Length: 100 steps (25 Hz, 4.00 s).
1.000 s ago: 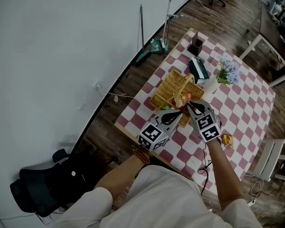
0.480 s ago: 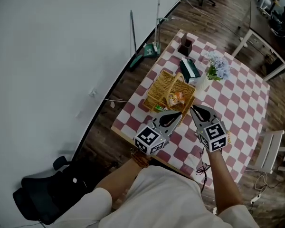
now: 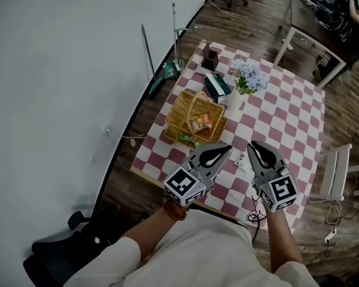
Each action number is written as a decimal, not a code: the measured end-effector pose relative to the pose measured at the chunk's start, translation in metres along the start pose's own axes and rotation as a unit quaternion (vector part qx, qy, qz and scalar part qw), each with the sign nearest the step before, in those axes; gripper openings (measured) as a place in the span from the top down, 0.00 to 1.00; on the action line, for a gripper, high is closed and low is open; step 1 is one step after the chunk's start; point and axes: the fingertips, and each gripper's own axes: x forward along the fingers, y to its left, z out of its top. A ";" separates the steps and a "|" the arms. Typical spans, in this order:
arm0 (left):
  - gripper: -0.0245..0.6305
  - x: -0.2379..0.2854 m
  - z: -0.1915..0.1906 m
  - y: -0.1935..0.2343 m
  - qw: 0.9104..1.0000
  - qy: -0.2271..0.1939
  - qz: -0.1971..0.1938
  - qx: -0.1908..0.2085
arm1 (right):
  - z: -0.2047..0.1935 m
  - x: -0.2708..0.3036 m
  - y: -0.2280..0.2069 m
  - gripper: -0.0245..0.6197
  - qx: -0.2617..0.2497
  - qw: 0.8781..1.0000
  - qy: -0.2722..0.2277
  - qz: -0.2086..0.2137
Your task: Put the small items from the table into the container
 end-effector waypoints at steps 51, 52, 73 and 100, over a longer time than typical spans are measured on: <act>0.94 0.043 0.043 -0.145 0.990 0.006 -0.142 -0.009 | 0.026 -0.155 -0.008 0.91 0.044 0.991 -0.067 -0.110; 0.94 0.043 0.040 -0.143 0.990 0.008 -0.140 -0.007 | 0.022 -0.152 -0.009 0.91 0.043 0.991 -0.063 -0.109; 0.94 0.054 -0.048 -0.093 0.992 0.057 -0.113 -0.009 | -0.102 -0.086 -0.013 0.90 0.034 0.995 0.074 -0.065; 0.94 0.058 -0.213 -0.044 0.975 0.195 -0.084 -0.069 | -0.256 -0.019 -0.005 0.87 -0.003 0.964 0.263 0.024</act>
